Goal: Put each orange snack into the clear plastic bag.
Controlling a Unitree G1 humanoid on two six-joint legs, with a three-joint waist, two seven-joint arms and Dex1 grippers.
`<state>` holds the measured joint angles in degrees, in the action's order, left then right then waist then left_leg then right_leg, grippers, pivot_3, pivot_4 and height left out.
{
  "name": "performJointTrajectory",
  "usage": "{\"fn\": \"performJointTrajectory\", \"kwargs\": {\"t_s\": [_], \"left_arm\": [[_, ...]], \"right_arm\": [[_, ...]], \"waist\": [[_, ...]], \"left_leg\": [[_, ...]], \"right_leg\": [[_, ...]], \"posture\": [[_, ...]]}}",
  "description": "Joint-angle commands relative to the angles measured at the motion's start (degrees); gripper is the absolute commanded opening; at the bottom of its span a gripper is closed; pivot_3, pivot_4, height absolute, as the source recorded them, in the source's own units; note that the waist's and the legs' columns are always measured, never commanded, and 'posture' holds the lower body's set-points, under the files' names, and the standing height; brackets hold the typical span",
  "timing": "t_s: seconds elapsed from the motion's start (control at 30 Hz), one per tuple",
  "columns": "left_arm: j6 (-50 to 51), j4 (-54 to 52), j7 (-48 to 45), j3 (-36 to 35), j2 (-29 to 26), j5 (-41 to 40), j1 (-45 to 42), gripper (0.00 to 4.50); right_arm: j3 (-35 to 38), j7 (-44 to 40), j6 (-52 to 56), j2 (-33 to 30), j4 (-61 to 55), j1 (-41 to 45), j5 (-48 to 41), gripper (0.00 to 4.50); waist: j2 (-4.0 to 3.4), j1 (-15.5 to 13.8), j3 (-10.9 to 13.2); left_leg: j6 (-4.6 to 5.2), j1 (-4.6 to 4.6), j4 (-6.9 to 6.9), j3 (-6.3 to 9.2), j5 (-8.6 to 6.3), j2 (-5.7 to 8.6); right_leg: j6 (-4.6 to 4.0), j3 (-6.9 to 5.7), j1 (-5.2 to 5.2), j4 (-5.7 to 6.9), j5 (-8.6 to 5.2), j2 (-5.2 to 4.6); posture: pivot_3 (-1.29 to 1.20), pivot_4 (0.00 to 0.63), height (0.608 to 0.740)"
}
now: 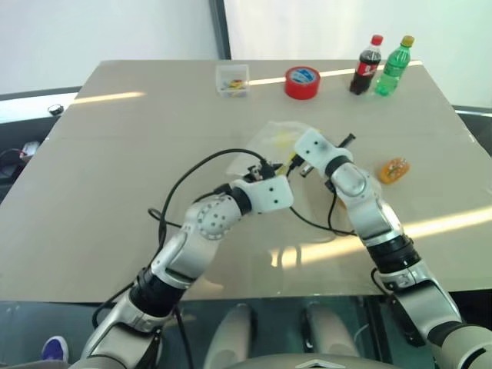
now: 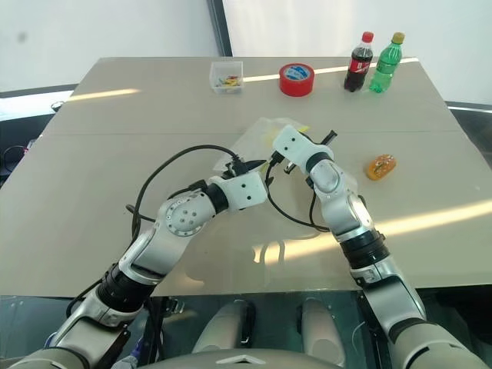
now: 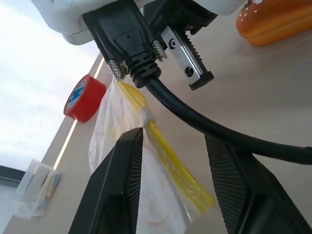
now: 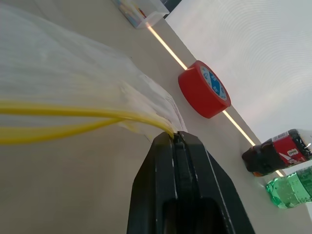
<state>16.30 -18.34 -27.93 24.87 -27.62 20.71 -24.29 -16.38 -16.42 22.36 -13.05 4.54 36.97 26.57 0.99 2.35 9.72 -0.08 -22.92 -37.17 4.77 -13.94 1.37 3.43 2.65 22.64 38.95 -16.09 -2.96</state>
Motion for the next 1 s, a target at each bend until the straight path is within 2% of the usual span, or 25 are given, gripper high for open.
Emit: {"fn": "performJointTrajectory", "kwargs": {"t_s": [0.03,0.1,0.3,0.43,0.5,0.57,0.7,0.73,0.87,1.0], "left_arm": [[-0.9,-0.8,-0.1,-1.5,0.4,1.0,-0.3,1.05],[-1.0,-0.6,-0.4,-1.8,0.1,1.3,-0.1,0.05],[-2.3,0.6,-0.6,-3.4,-1.0,1.7,0.3,0.05],[-6.9,3.0,1.6,-6.2,-1.8,1.0,1.2,0.05],[-13.5,6.6,0.8,-8.8,-1.6,-4.0,1.3,0.05],[-20.2,10.7,-5.9,-10.5,-2.5,-12.3,1.1,0.05],[-26.3,18.4,-9.6,-13.5,-4.0,-16.9,-0.4,0.05],[-27.5,20.4,-10.5,-13.9,-4.0,-18.0,-0.7,0.0],[-33.1,24.7,-14.2,-15.0,-4.2,-21.0,-1.2,0.0],[-35.5,27.7,-18.9,-16.7,-4.7,-25.7,-2.3,0.0]], "right_arm": [[0.9,-0.1,0.0,-0.4,-2.9,1.4,-0.2,0.0],[1.0,-0.1,0.1,-0.5,-3.3,1.2,-0.2,0.0],[1.3,0.2,0.5,-0.9,-4.1,0.1,0.0,0.0],[1.6,0.3,0.6,-1.3,-4.5,-0.5,0.0,0.0],[1.9,0.0,0.7,-1.7,-5.1,-0.9,-0.1,0.0],[1.5,-0.8,0.3,-3.0,-6.0,-1.6,0.3,0.0],[0.7,-6.1,-0.3,-5.2,-9.1,-4.1,-2.2,0.0],[0.8,-7.2,-0.5,-5.5,-10.4,-5.1,-3.2,0.54],[1.6,-9.6,1.1,-6.1,-15.3,-8.5,-5.7,2.18],[4.6,-13.4,5.6,-6.4,-23.4,-12.8,-11.1,2.18]], "waist": [[0.0,0.0,0.0],[0.0,0.0,0.0],[0.0,0.0,0.0],[0.0,0.0,0.0],[0.0,0.0,0.0],[0.0,-0.1,0.0],[0.0,-0.1,0.0],[0.0,-0.1,0.0],[0.0,-0.1,0.0],[0.0,-0.1,0.0]], "left_leg": [[0.0,0.0,0.0,0.0,0.0,0.0],[0.0,0.0,0.0,0.0,0.0,0.0],[0.0,0.0,0.0,0.0,0.0,0.0],[0.0,0.0,0.0,0.01,0.0,0.0],[0.0,0.0,0.0,0.01,0.0,-0.01],[-0.01,0.0,0.0,0.03,0.0,-0.06],[0.0,-0.01,-0.01,0.03,0.0,-0.05],[0.01,-0.01,-0.01,0.04,0.0,-0.04],[0.02,-0.02,-0.01,0.04,-0.01,0.0],[0.02,-0.05,-0.03,0.08,-0.01,-0.03]], "right_leg": [[0.0,0.0,0.0,0.0,0.0,0.0],[0.0,0.0,0.0,0.0,0.0,0.0],[0.0,0.0,0.01,0.01,0.0,0.0],[0.0,-0.01,0.0,0.0,0.0,-0.01],[0.0,-0.01,0.0,0.0,0.0,-0.02],[0.0,-0.03,0.01,0.01,0.0,-0.04],[0.0,-0.05,0.0,-0.02,0.0,-0.09],[0.0,-0.06,0.0,-0.02,0.0,-0.08],[0.0,-0.07,-0.01,-0.02,0.0,-0.07],[0.0,-0.1,-0.01,-0.02,0.0,-0.07]], "posture": [[0.0,0.15,0.74],[0.0,0.15,0.74],[0.0,0.15,0.74],[0.0,0.15,0.74],[0.0,0.15,0.74],[0.0,0.15,0.74],[0.0,0.15,0.74],[0.0,0.15,0.74],[0.0,0.15,0.74],[0.0,0.15,0.74]]}}
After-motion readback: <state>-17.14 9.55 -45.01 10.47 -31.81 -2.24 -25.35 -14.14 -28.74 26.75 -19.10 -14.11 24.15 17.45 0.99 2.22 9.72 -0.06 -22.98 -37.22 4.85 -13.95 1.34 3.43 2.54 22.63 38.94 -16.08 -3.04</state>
